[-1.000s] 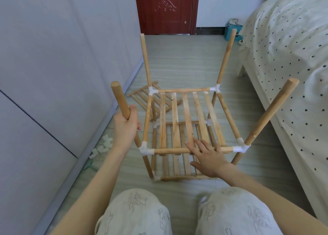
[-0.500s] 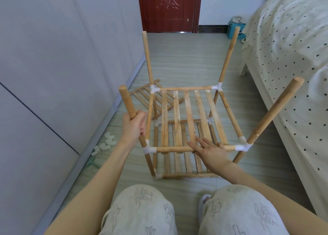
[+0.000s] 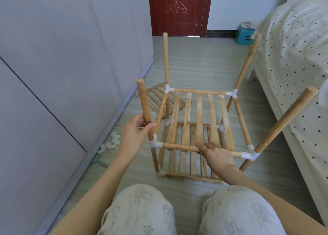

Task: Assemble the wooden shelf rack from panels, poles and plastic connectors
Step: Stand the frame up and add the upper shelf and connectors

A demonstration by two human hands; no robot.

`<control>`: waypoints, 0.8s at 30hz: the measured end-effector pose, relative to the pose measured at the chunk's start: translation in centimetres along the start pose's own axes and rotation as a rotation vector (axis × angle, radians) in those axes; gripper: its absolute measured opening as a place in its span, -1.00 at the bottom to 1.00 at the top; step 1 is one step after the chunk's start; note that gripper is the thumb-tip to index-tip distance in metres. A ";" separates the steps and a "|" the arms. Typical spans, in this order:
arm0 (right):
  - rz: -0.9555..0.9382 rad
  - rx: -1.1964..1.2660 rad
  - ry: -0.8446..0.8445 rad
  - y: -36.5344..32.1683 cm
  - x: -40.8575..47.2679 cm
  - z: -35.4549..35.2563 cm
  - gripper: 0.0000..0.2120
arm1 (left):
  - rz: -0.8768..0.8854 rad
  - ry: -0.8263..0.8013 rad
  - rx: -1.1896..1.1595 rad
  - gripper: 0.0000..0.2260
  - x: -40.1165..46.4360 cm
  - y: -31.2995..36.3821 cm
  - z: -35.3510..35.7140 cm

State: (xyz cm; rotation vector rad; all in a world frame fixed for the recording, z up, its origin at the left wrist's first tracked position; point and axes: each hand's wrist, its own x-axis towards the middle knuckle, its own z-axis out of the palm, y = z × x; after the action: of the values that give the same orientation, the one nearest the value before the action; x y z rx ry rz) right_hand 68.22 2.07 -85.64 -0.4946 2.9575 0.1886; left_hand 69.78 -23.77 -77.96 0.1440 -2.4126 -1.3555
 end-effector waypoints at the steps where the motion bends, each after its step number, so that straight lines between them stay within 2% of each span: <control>1: -0.002 0.006 0.004 0.1 0.0 0.1 -0.63 | 0.015 0.015 0.026 -0.88 0.3 0.0 0.2; 5: -0.022 0.016 0.012 0.0 0.1 0.1 -0.64 | 0.011 0.012 0.001 -0.97 0.9 -0.8 0.4; 10: -0.049 -0.029 -0.042 0.1 0.5 -0.4 -0.55 | -0.038 -0.093 -0.064 -0.93 1.5 -1.2 0.1; 13: -0.065 -0.020 -0.076 0.1 0.6 -1.3 -0.59 | -0.059 -0.125 -0.072 -0.91 1.6 -1.0 0.1; 16: -0.100 0.045 -0.178 0.3 1.2 -2.6 -0.65 | -0.095 -0.133 -0.097 -0.92 1.5 -0.6 -0.1; 20: -0.143 0.126 -0.319 -0.2 1.7 -4.1 -0.57 | -0.135 -0.170 -0.152 -0.95 1.4 0.1 -0.4; 24: -0.167 0.048 -0.512 -1.5 2.5 -6.5 -0.49 | -0.146 -0.216 -0.166 -0.95 1.9 0.8 -0.4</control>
State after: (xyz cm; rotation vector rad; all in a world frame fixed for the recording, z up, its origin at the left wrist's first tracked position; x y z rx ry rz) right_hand 65.62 -1.08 -79.82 -0.5822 2.4055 0.1913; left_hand 68.22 -24.20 -76.62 0.1391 -2.4887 -1.7101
